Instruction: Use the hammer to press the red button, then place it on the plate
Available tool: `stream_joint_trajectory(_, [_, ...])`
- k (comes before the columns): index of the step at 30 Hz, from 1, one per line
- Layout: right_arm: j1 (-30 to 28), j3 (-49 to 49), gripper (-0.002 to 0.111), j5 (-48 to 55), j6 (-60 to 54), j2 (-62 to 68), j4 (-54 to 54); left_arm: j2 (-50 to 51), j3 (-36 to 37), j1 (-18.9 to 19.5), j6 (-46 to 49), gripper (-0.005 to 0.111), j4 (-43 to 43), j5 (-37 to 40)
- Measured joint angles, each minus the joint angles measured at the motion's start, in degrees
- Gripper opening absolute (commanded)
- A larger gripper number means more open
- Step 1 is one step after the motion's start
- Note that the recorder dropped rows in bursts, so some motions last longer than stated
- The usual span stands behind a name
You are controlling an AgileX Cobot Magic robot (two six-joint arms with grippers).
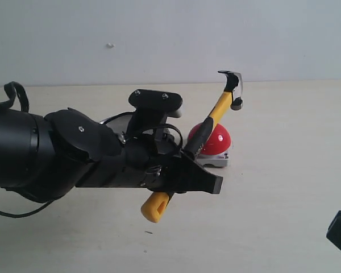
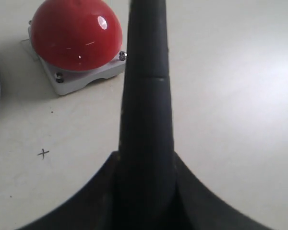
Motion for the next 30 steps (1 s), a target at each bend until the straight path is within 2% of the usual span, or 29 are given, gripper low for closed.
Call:
stream_joint_trajectory(11, [0.0, 0.0, 0.0, 0.1, 0.0, 0.0, 0.0, -0.2, 0.0, 0.0, 0.4, 0.0, -2.3, -2.4])
stream_joint_trajectory(19, [0.0, 0.0, 0.0, 0.1, 0.0, 0.0, 0.0, -0.2, 0.0, 0.0, 7.2, 0.0, -2.9, -5.1])
stream_joint_trajectory(23, [0.0, 0.0, 0.0, 0.1, 0.0, 0.0, 0.0, -0.2, 0.0, 0.2, 13.3, 0.0, -7.6, -5.3])
stream_joint_trajectory(28, [0.0, 0.0, 0.0, 0.1, 0.0, 0.0, 0.0, -0.3, 0.0, 2.1, 29.8, 0.0, -21.9, -5.7])
stream_joint_trajectory(30, [0.0, 0.0, 0.0, 0.1, 0.0, 0.0, 0.0, -0.3, 0.0, 2.4, 33.8, 0.0, -24.5, -6.7])
